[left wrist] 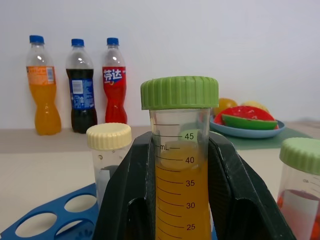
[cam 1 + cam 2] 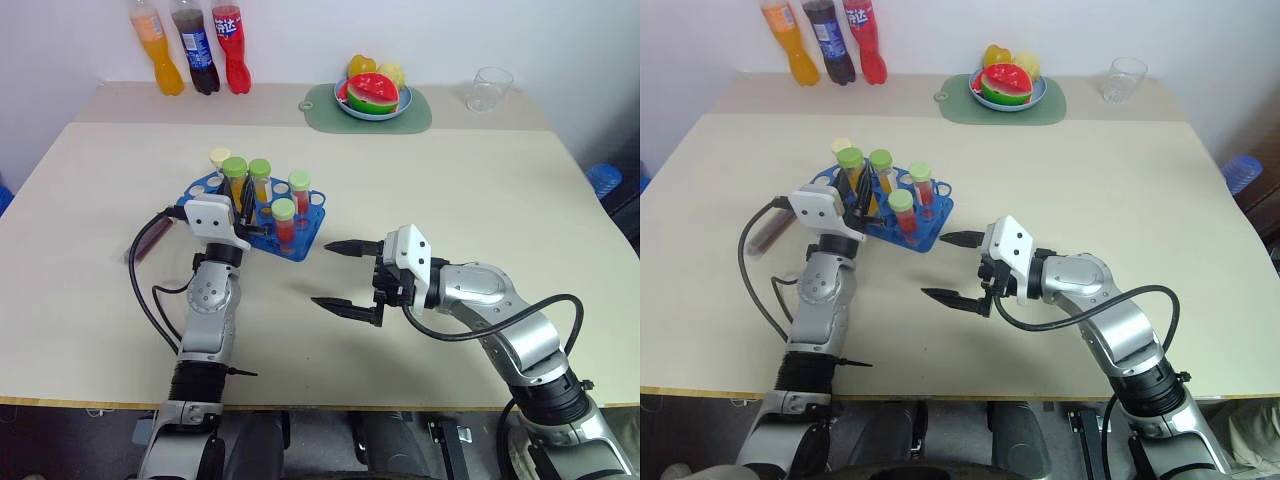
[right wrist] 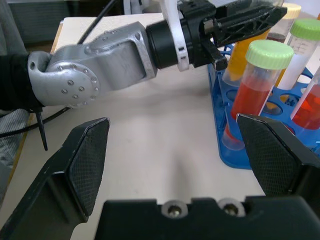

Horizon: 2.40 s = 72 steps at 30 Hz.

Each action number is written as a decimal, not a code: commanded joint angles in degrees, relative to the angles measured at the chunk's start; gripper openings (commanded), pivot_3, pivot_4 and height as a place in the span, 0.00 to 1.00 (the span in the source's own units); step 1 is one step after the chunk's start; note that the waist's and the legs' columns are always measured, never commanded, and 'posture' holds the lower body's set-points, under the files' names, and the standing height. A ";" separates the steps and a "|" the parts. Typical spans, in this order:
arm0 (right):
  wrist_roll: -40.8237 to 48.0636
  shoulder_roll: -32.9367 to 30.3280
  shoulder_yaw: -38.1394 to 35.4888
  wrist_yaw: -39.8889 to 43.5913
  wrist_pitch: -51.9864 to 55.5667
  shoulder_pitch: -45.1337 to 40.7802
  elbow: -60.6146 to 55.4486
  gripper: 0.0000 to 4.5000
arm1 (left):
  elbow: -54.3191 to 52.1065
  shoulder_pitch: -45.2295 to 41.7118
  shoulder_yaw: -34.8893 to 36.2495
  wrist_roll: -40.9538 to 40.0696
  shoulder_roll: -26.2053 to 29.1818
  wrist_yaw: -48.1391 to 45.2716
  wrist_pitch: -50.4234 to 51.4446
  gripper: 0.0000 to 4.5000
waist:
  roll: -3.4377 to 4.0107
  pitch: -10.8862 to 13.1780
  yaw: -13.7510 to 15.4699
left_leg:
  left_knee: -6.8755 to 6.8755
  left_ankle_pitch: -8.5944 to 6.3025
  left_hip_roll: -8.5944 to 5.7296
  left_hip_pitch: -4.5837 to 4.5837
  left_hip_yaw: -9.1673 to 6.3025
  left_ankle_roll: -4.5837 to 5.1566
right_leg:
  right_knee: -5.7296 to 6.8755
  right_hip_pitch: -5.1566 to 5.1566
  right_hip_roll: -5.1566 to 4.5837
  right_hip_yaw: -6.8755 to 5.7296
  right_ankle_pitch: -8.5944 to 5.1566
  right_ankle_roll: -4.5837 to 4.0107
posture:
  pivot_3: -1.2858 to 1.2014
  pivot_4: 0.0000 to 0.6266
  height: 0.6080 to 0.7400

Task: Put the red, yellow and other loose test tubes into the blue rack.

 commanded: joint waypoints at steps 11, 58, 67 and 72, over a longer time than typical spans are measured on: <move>1.74 0.34 -1.51 -2.43 0.86 0.89 -4.10 1.00 | 2.78 0.60 0.94 -0.14 -0.53 -0.45 -5.05 0.17 | 0.00 0.00 -0.02 | 0.00 0.00 0.00 0.01 -0.02 0.00 | 0.01 0.00 0.00 -0.02 0.00 0.00 | 0.52 0.24 0.95; 2.22 3.55 0.42 -2.49 0.25 -1.62 -0.66 1.00 | 2.28 -20.99 -9.75 -18.40 60.37 -31.12 87.50 0.99 | -0.01 0.02 -0.50 | -0.09 0.00 0.07 0.12 -0.05 -0.01 | 0.10 0.01 0.16 -0.06 -0.04 -0.03 | 0.52 0.24 0.95; 2.05 4.32 0.57 -3.84 0.93 -1.40 -1.31 1.00 | 36.98 -40.91 -25.82 -2.17 47.80 -46.34 72.06 0.94 | -0.03 0.01 -0.45 | 0.00 0.00 0.05 -0.07 -0.03 0.00 | 0.05 -0.06 0.14 -0.07 -0.03 -0.02 | 0.52 0.24 0.95; 2.29 4.10 -0.01 -5.45 2.05 -0.19 -3.07 1.00 | 48.25 -45.86 -28.54 5.26 45.03 -50.43 65.37 0.46 | -0.02 0.02 -0.68 | -0.01 0.00 0.05 -0.25 -0.04 0.01 | 0.10 -0.29 0.15 -0.07 -0.03 -0.03 | 0.52 0.24 0.95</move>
